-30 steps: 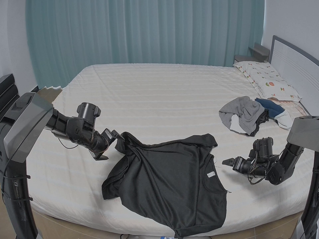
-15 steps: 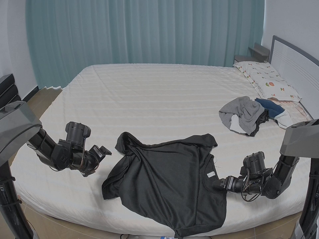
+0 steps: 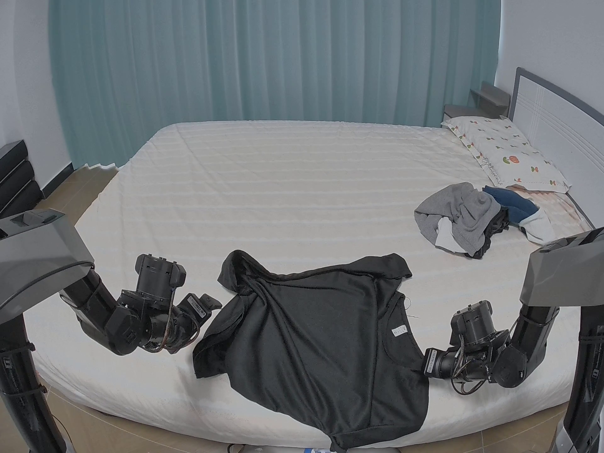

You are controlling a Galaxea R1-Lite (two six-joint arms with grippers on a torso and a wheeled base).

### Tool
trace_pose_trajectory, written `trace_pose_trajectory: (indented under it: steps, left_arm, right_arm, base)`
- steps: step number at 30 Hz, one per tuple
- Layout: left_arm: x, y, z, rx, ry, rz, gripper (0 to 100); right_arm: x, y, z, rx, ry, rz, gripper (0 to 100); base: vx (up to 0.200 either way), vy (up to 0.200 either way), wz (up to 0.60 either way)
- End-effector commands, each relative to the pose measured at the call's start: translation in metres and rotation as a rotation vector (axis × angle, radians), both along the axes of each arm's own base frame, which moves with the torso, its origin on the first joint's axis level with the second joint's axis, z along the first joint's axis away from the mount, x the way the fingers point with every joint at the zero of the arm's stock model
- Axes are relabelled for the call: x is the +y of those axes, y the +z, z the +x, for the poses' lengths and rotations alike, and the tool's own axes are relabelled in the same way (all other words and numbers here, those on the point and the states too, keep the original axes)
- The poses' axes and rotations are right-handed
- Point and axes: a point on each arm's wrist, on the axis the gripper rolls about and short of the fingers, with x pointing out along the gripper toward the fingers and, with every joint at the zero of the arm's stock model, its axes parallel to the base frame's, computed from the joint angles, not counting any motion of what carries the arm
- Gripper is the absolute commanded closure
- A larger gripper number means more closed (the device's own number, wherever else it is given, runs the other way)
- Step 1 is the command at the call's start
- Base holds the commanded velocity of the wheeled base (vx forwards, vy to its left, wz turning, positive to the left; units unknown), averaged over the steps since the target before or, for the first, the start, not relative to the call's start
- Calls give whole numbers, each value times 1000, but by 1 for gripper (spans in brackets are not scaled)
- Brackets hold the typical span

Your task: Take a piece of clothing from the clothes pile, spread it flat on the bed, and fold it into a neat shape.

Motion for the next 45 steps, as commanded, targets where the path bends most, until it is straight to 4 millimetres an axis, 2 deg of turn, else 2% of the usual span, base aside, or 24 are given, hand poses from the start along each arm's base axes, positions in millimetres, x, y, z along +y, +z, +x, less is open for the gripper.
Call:
trace_pose_trajectory:
  steps: [1,6,7,10,12,14,21,30,31,35,40,42,45]
  left_arm:
    - [1,-5,-4,23,-1,8,0]
    - [3,-11,-13,56,-7,23,0]
    - [3,-11,-13,58,-7,24,0]
    - [4,-15,-16,74,-8,27,0]
    - [4,-16,-17,81,-11,30,0]
    - [0,-21,-20,99,-25,36,0]
    - [-13,-29,-23,120,-70,51,0]
    - [-26,-49,-17,130,-59,156,0]
    - [-26,-49,-17,130,-59,156,0]
    - [-24,-49,-19,131,-69,170,0]
    - [-23,-51,-19,136,-74,181,0]
    - [-23,-49,-17,129,-70,178,0]
    - [-22,-50,-15,127,-66,178,0]
  right_arm:
    - [-13,5,-1,-5,-39,-2,100]
    - [-49,27,8,-81,-155,14,100]
    - [-51,28,8,-85,-159,14,100]
    - [-78,42,20,-169,-218,-4,100]
    - [-81,46,23,-192,-226,-6,100]
    - [-94,56,37,-261,-266,-2,100]
    - [-99,61,74,-382,-292,7,100]
    - [-99,38,103,-392,-309,-10,100]
    - [-99,38,103,-392,-309,-10,0]
    - [-97,37,92,-400,-280,13,0]
    - [-102,47,79,-399,-276,30,0]
    - [-97,53,59,-362,-225,65,0]
    - [-85,51,35,-301,-154,102,0]
  base:
    - [0,0,0]
    - [0,0,0]
    - [0,0,0]
    - [0,0,0]
    - [0,0,0]
    - [0,0,0]
    - [0,0,0]
    - [0,0,0]
    - [0,0,0]
    - [0,0,0]
    - [0,0,0]
    - [0,0,0]
    - [0,0,0]
